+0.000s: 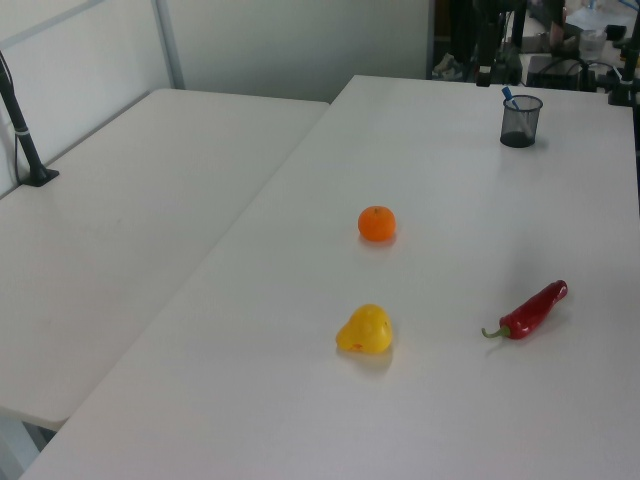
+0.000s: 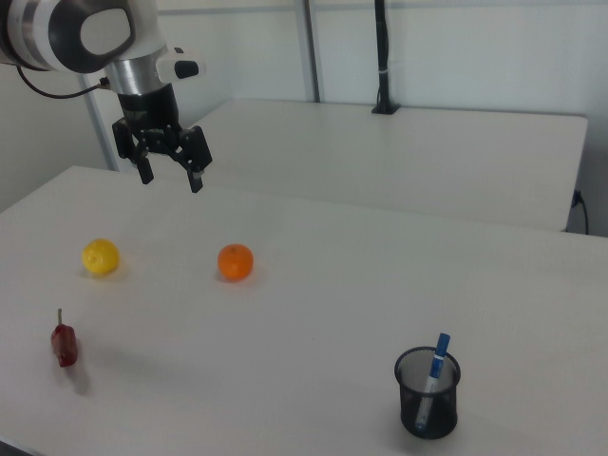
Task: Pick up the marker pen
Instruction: 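Move the open gripper toward the black mesh pen cup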
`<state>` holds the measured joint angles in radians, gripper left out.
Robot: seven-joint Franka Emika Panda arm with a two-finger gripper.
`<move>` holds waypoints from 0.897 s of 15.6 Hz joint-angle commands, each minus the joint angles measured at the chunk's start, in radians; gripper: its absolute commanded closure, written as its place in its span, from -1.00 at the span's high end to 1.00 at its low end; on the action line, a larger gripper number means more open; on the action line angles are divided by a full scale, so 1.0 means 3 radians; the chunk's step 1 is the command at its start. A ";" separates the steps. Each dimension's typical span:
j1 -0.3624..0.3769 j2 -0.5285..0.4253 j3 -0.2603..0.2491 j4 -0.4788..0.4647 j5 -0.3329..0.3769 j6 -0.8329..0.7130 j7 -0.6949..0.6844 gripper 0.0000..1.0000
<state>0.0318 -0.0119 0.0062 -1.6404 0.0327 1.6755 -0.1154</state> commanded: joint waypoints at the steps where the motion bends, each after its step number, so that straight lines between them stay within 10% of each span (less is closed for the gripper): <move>1: 0.0063 -0.0083 -0.0067 -0.0090 -0.0037 0.0096 -0.0050 1.00; 14: 0.0032 -0.0083 -0.0133 -0.0085 -0.0032 0.0127 -0.0096 1.00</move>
<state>0.0316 -0.0137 0.0000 -1.6402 0.0324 1.6794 -0.1155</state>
